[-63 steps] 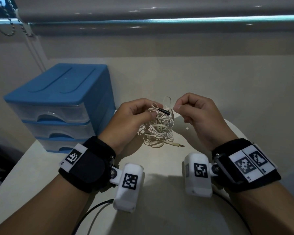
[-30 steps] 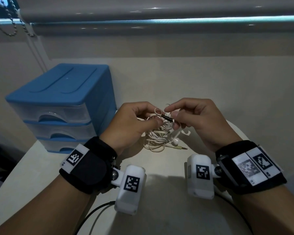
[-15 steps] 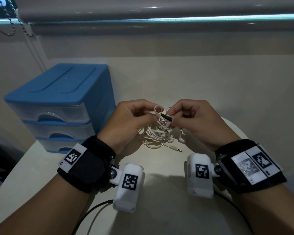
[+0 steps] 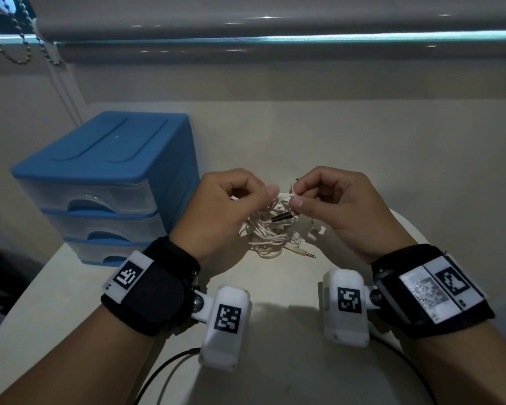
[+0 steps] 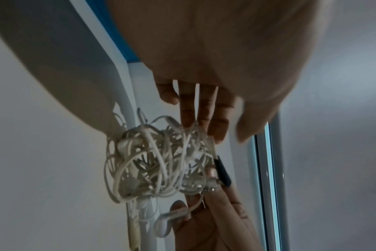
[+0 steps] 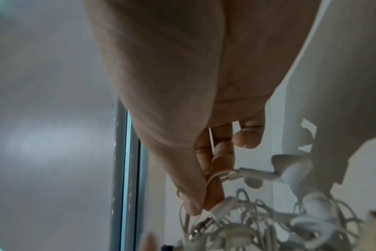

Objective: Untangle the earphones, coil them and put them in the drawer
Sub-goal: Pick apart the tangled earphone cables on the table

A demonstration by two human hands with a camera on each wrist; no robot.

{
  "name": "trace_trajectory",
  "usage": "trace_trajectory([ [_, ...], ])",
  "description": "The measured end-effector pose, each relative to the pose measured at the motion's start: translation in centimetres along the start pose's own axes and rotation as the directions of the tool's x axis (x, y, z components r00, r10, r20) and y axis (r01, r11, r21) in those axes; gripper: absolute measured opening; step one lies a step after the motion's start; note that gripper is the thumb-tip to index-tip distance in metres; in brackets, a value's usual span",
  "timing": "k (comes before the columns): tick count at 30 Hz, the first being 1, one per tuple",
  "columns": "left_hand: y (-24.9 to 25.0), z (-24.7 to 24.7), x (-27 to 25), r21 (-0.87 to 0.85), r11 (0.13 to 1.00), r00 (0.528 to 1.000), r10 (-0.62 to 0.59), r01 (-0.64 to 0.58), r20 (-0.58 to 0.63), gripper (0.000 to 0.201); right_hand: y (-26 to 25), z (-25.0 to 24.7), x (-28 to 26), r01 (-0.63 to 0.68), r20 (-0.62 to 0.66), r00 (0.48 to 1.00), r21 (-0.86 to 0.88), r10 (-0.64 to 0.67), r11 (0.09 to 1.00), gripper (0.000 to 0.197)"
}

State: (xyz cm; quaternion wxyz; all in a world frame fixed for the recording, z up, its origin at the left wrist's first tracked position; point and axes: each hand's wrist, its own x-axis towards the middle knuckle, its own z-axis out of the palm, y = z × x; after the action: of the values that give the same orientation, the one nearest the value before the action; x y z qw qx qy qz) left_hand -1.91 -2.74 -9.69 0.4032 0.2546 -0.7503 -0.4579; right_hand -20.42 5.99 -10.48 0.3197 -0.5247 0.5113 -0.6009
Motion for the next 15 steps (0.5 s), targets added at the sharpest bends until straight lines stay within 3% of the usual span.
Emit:
trace_trajectory([
  [2, -0.39, 0.11, 0.14, 0.025, 1.000, 0.999, -0.008, 0.007, 0.042, 0.009, 0.01, -0.09, 0.08, 0.018, 0.005, 1.000, -0.014, -0.018, 1.000, 0.010],
  [13, -0.32, 0.67, -0.07, -0.105, 0.987, 0.989, -0.114, 0.124, 0.097, 0.007, -0.07, 0.08, -0.04, 0.028, 0.011, 1.000, 0.000, -0.028, 1.000, 0.011],
  [15, -0.26, 0.98, -0.30, -0.231, 0.956, 0.982, -0.159, 0.179, 0.103, 0.008, -0.08, 0.12, -0.03, 0.026, 0.010, 1.000, 0.015, -0.026, 1.000, 0.011],
])
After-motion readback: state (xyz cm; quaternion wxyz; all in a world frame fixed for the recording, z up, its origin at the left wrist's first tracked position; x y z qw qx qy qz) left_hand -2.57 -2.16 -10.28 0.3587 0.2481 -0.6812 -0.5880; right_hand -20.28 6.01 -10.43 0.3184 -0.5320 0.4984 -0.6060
